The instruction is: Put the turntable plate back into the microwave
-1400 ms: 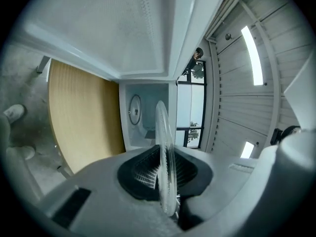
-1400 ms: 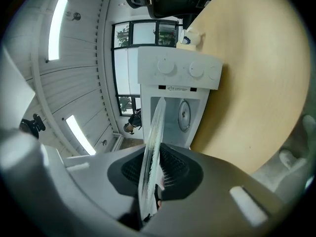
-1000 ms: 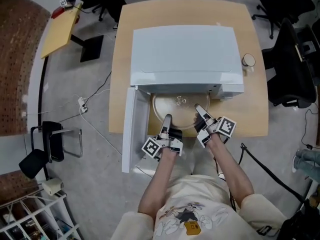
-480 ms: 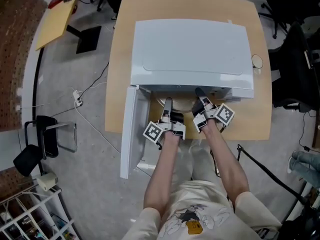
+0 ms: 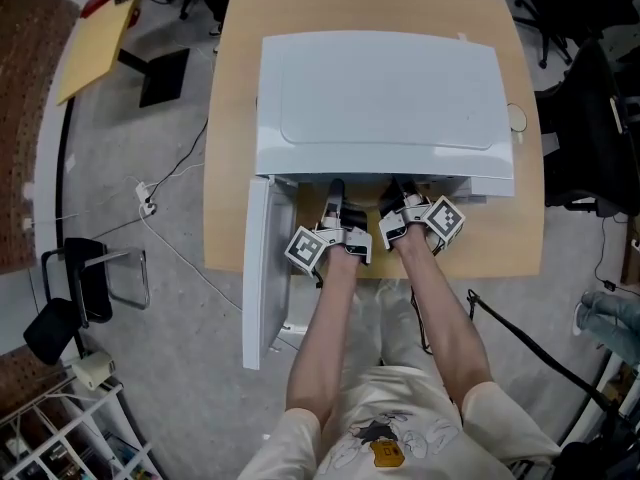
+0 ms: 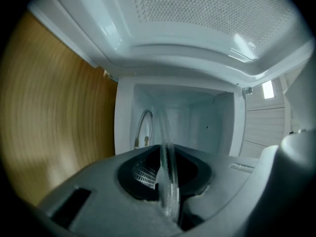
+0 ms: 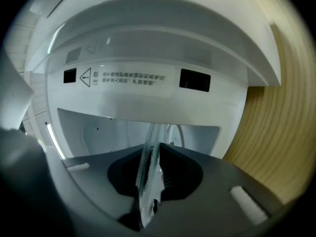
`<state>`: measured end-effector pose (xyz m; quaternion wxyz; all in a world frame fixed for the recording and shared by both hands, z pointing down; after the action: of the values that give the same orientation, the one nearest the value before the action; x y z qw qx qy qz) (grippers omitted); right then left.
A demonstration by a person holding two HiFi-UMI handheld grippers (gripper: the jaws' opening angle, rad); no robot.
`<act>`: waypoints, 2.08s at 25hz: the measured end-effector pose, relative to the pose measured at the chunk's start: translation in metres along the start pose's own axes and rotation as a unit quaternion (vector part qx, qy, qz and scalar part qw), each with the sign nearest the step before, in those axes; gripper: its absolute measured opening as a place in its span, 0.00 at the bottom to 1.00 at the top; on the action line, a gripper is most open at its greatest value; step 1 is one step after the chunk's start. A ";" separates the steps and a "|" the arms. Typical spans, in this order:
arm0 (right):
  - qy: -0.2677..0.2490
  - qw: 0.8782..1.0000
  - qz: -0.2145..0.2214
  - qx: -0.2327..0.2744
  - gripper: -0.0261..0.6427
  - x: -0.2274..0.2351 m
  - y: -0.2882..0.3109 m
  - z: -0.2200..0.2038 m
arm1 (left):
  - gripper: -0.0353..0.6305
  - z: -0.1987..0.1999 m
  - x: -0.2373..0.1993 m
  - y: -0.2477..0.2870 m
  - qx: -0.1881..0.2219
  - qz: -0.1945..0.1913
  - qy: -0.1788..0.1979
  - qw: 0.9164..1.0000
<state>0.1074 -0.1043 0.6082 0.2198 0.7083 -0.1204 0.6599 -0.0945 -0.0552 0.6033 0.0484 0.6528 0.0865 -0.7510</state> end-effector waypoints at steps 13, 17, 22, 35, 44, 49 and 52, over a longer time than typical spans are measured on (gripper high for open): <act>-0.022 0.999 -0.021 0.006 0.14 -0.002 0.008 -0.007 | 0.11 0.017 -0.031 0.010 0.004 0.042 0.019 0.999; -0.008 1.000 0.008 -0.023 0.23 -0.010 -0.002 -0.016 | 0.11 0.020 -0.037 0.011 0.013 0.041 0.011 0.999; -0.001 0.998 0.003 -0.067 0.20 -0.005 -0.009 -0.031 | 0.10 0.014 -0.021 0.017 0.012 0.042 0.014 0.999; 0.016 0.998 -0.016 -0.058 0.11 -0.001 0.007 -0.018 | 0.17 0.004 -0.010 0.005 -0.020 0.031 0.023 0.999; -0.002 0.998 -0.031 -0.048 0.11 0.001 0.012 -0.009 | 0.12 -0.002 -0.016 0.009 -0.033 0.041 0.023 0.998; 0.002 0.998 -0.045 -0.054 0.12 0.001 0.011 -0.009 | 0.10 0.000 -0.022 0.011 -0.030 0.053 0.025 0.998; -0.002 0.997 -0.047 -0.058 0.15 0.003 0.002 -0.011 | 0.10 0.003 -0.021 0.013 -0.032 0.057 0.037 0.997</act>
<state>0.0971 -0.1002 0.6121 0.2911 0.7006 -0.1256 0.6392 -0.0918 -0.0698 0.6240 0.1089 0.6820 0.0746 -0.7194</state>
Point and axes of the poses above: the fingertips, and each gripper's own axes: y forward along the fingers, x to its right, z out of its top, the point moved 10 cm from there along -y, backward along the fingers, and after that the axes turned 4 degrees about -z, right-handed, at the moved point
